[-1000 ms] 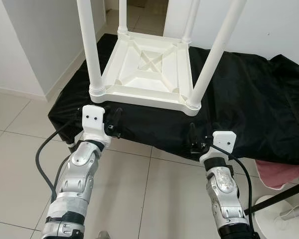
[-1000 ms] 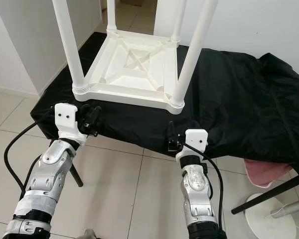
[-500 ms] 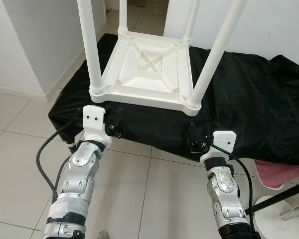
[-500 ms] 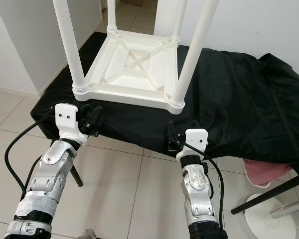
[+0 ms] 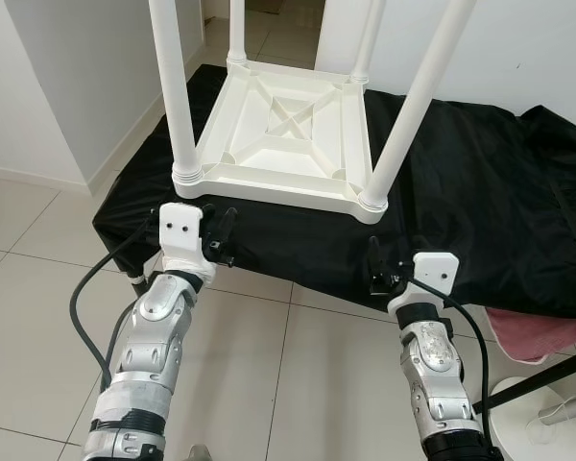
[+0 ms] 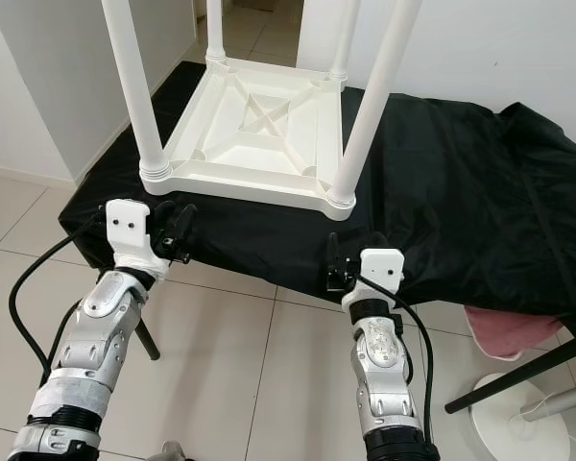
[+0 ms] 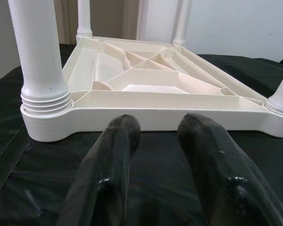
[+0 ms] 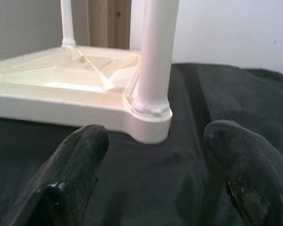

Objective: Building children table

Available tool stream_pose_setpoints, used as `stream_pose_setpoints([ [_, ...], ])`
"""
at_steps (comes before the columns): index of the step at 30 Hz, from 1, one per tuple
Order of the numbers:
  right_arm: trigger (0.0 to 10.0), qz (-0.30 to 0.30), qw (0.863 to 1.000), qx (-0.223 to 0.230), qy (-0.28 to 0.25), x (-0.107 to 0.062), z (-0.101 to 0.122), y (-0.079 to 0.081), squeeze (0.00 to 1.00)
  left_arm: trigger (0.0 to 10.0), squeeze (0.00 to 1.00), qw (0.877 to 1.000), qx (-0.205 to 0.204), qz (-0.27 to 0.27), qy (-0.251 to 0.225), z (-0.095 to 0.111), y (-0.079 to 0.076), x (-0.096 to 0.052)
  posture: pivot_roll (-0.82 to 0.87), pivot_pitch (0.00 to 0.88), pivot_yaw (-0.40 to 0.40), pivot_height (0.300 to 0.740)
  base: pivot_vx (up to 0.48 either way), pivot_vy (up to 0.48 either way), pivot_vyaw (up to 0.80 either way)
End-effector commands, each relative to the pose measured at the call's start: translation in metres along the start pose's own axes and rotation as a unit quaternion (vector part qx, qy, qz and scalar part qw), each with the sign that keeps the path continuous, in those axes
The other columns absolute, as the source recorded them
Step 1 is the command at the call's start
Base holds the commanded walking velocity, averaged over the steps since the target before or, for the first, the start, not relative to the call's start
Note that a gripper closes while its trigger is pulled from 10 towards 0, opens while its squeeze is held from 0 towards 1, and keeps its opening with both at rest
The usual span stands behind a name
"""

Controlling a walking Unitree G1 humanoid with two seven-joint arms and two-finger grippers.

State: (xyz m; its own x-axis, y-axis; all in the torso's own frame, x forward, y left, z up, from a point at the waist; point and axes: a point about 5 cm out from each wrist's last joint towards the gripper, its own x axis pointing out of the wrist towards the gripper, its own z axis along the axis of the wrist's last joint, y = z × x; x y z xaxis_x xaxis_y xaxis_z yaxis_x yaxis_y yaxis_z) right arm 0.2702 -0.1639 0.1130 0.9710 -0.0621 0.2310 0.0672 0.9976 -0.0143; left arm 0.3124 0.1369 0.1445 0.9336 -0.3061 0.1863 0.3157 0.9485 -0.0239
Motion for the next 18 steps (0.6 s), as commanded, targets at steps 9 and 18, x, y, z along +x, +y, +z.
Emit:
stream_pose_setpoints([
  [9, 10.0, -0.022, 1.0, -0.004, 0.006, -0.022, -0.001, -0.013, 0.0, 10.0, 0.0, 0.998, -0.023, -0.057, -0.003, -0.001, -0.002, -0.027, -0.03, 0.0, -0.062, 0.74, 0.207, 0.0, 0.0],
  [18, 10.0, -0.024, 1.0, -0.013, 0.006, -0.038, 0.003, -0.021, 0.0, 10.0, 0.0, 0.998, -0.039, -0.054, 0.007, 0.002, -0.003, -0.038, -0.03, 0.0, -0.032, 0.74, 0.0, 0.0, 0.0],
])
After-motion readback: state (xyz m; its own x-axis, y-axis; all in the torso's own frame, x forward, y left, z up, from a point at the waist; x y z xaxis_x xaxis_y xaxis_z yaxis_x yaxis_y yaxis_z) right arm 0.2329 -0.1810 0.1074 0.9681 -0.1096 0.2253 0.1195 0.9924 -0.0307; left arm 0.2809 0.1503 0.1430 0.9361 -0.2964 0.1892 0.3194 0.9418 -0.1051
